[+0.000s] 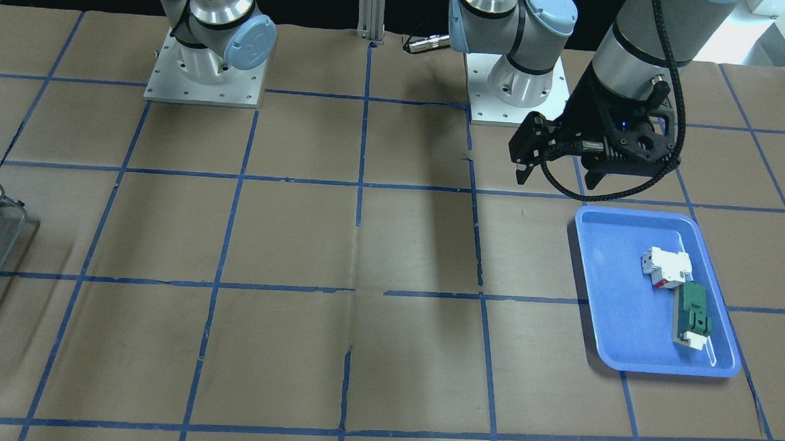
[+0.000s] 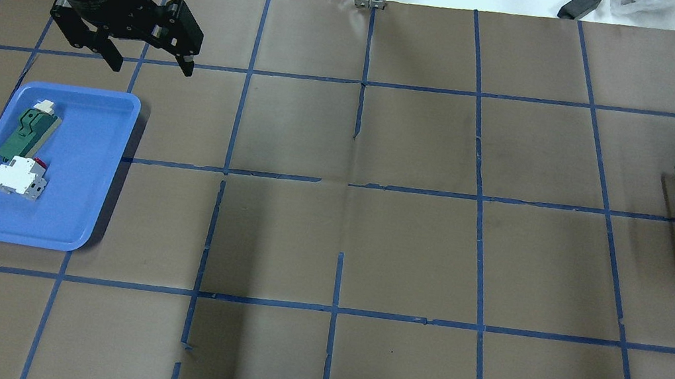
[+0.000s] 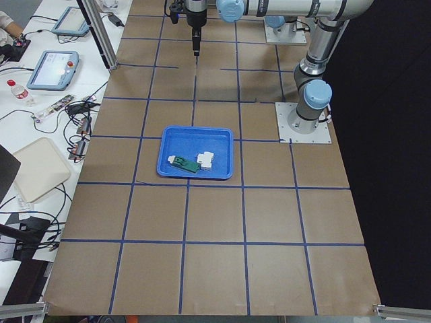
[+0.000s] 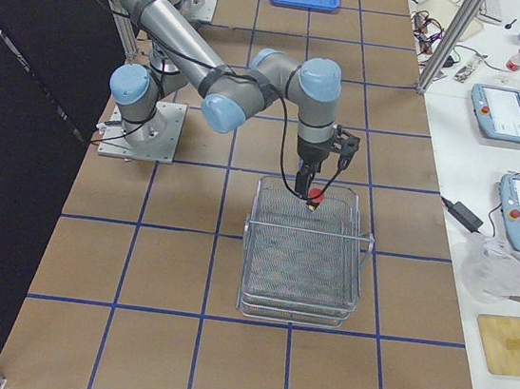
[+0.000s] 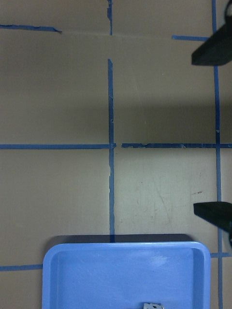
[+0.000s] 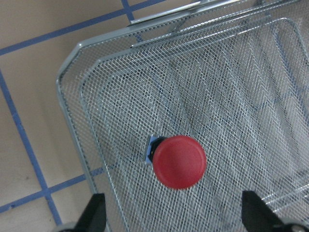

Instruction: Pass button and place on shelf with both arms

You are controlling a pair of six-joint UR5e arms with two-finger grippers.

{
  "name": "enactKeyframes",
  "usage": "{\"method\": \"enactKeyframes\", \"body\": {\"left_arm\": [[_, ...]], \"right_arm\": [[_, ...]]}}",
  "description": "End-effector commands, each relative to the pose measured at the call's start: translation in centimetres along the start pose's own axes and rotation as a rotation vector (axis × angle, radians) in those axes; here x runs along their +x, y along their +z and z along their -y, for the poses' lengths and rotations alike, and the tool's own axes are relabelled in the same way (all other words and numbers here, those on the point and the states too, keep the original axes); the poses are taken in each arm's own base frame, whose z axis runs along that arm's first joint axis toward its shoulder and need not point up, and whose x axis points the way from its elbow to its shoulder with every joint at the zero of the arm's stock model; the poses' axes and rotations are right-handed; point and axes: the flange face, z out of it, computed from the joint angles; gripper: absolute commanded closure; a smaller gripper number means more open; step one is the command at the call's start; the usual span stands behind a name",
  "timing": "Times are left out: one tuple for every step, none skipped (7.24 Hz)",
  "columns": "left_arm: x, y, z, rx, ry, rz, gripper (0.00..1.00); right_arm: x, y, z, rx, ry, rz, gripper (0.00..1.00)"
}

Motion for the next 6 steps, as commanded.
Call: {"method": "enactKeyframes", "body": {"left_arm": [[-0.1, -0.6, -0.1, 0.01, -0.006, 0.003, 0.0], [-0.2, -0.6, -0.3, 0.016, -0.011, 0.012, 0.0], [-0.4, -0.9, -0.7, 0.021, -0.017, 0.015, 0.0], [-0.5, -0.6, -0.3, 0.018, -0.012, 0.011, 0.0], [-0.6, -0.7, -0.4, 0.02, -0.014, 0.011, 0.0], [-0.6, -0.7, -0.4, 0.02, -0.014, 0.011, 0.0]], "right_arm": [[-5.7, -4.2, -4.0, -0.14, -0.049, 0.074, 0.0], [-11.4, -5.6, -5.8, -0.188, -0.103, 0.092, 0.0], [-16.9, -6.0, -7.6, -0.25, -0.059, 0.086, 0.0], [-22.2, -6.6, -9.2, -0.245, -0.135, 0.088, 0.0], [-26.8, -6.9, -11.2, -0.246, -0.226, 0.102, 0.0], [-31.3, -7.6, -13.7, -0.242, -0.322, 0.107, 0.0]]}}
